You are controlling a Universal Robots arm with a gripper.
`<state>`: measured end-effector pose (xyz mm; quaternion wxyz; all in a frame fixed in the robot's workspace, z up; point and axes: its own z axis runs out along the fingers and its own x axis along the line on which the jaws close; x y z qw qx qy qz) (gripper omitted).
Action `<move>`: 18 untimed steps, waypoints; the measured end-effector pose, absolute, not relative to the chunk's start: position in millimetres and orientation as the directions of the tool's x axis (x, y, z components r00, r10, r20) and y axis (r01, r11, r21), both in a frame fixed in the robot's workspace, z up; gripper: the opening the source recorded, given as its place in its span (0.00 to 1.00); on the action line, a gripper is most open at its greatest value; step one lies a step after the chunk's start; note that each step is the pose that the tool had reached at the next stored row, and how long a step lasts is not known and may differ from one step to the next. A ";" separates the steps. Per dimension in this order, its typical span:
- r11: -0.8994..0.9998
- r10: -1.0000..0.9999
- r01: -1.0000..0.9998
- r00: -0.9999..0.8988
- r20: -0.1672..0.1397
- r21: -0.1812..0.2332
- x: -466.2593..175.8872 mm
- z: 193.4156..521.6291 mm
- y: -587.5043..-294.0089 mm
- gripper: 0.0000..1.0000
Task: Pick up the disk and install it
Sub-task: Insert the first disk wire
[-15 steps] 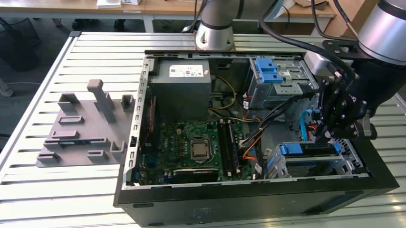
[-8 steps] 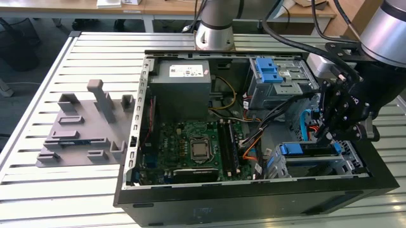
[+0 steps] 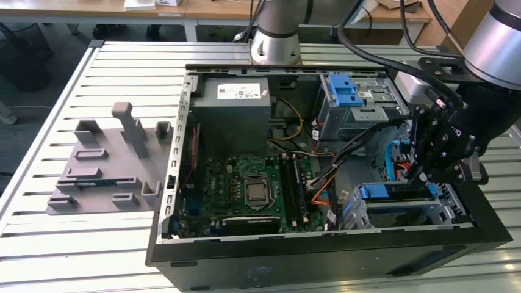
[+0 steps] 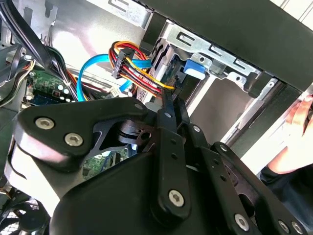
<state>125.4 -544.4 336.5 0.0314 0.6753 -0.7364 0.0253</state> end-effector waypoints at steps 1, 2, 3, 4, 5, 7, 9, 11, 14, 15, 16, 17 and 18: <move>0.087 -0.993 -0.996 -0.086 0.081 0.006 125.5 336.3 -544.4 0.17; 0.087 -0.993 -0.996 -0.086 0.081 0.007 125.6 336.0 -544.5 0.17; 0.087 -0.993 -0.996 -0.086 0.081 0.008 125.7 335.7 -544.5 0.17; 0.087 -0.993 -0.996 -0.086 0.081 0.009 125.8 335.3 -544.4 0.17; 0.087 -0.993 -0.996 -0.086 0.081 0.009 125.9 335.0 -544.4 0.17; 0.087 -0.993 -0.996 -0.085 0.081 0.011 126.4 334.3 -544.5 0.17; 0.087 -0.993 -0.996 -0.085 0.080 0.013 127.2 333.9 -544.4 0.17; 0.087 -0.993 -0.996 -0.085 0.079 0.015 127.7 333.6 -544.4 0.17; 0.087 -0.993 -0.996 -0.085 0.077 0.016 128.0 333.4 -544.4 0.17; 0.087 -0.993 -0.996 -0.085 0.077 0.017 128.1 333.3 -544.4 0.17; 0.087 -0.993 -0.996 -0.085 0.076 0.017 128.1 333.3 -544.4 0.17; 0.087 -0.993 -0.996 -0.085 0.076 0.018 128.1 333.2 -544.4 0.17; 0.087 -0.993 -0.996 -0.085 0.076 0.018 128.1 333.2 -544.6 0.17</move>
